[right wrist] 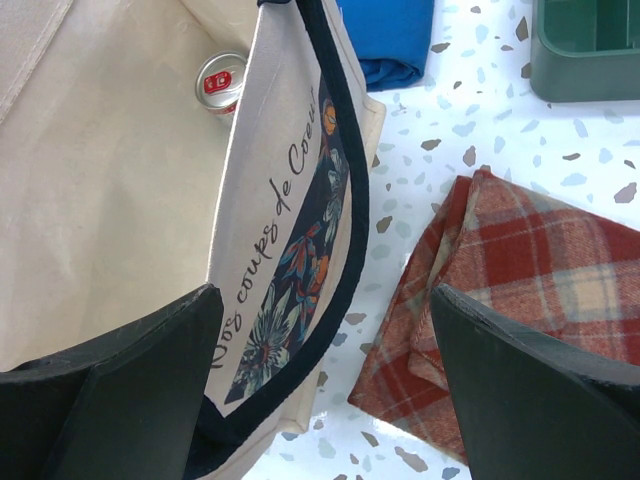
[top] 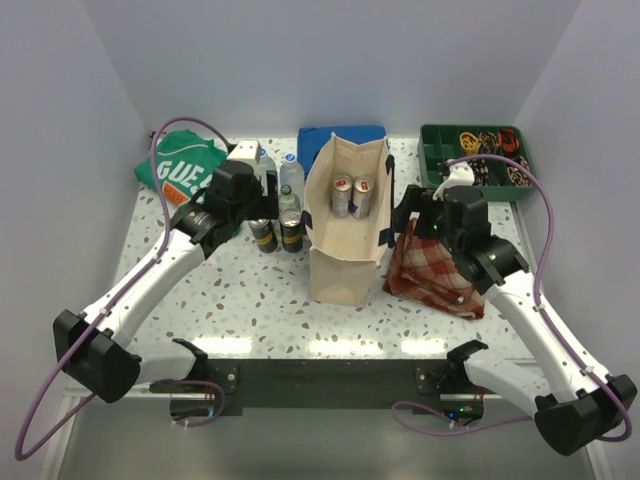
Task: Take the beverage out of the canvas bag
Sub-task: Take out the drink from the canvas bag.
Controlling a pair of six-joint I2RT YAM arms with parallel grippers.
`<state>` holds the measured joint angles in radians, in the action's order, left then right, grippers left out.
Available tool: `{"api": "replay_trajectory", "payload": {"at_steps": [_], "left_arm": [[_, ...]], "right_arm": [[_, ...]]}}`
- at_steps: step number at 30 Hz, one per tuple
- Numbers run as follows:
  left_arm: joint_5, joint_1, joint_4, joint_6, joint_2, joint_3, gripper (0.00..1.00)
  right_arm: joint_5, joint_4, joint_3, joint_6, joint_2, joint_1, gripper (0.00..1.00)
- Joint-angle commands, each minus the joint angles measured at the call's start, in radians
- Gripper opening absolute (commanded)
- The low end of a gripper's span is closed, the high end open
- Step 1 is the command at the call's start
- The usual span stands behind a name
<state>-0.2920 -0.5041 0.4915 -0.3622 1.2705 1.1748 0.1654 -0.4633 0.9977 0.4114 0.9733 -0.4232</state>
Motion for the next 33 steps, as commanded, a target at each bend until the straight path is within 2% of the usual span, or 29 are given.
{"api": "replay_trajectory", "payload": {"at_steps": [1, 9, 17, 21, 26, 29, 33], "left_arm": [[0.074, 0.006, -0.056, 0.042, -0.059, 0.036, 0.84], [0.273, 0.004, -0.114, 0.097, -0.085, 0.065, 0.9], [0.484, 0.001, -0.142, 0.161, -0.04, 0.189, 0.99], [0.609, -0.013, -0.128, 0.195, 0.012, 0.269, 1.0], [0.642, -0.1, -0.047, 0.27, 0.128, 0.405, 1.0], [0.559, -0.169, 0.027, 0.318, 0.225, 0.497, 1.0], [0.586, -0.203, 0.041, 0.335, 0.34, 0.565, 1.0]], "right_arm": [[-0.001, 0.015, 0.002, 0.004, -0.024, 0.003, 0.89], [0.003, 0.006, 0.004, 0.009, -0.031, 0.001, 0.89], [0.023, 0.003, 0.001, 0.004, -0.033, 0.001, 0.89], [0.032, -0.003, 0.002, -0.005, -0.035, 0.001, 0.89], [0.045, -0.009, 0.005, -0.008, -0.039, 0.001, 0.89], [0.048, -0.009, 0.004, -0.008, -0.045, 0.001, 0.89], [0.046, -0.008, 0.002, -0.011, -0.039, 0.001, 0.89]]}}
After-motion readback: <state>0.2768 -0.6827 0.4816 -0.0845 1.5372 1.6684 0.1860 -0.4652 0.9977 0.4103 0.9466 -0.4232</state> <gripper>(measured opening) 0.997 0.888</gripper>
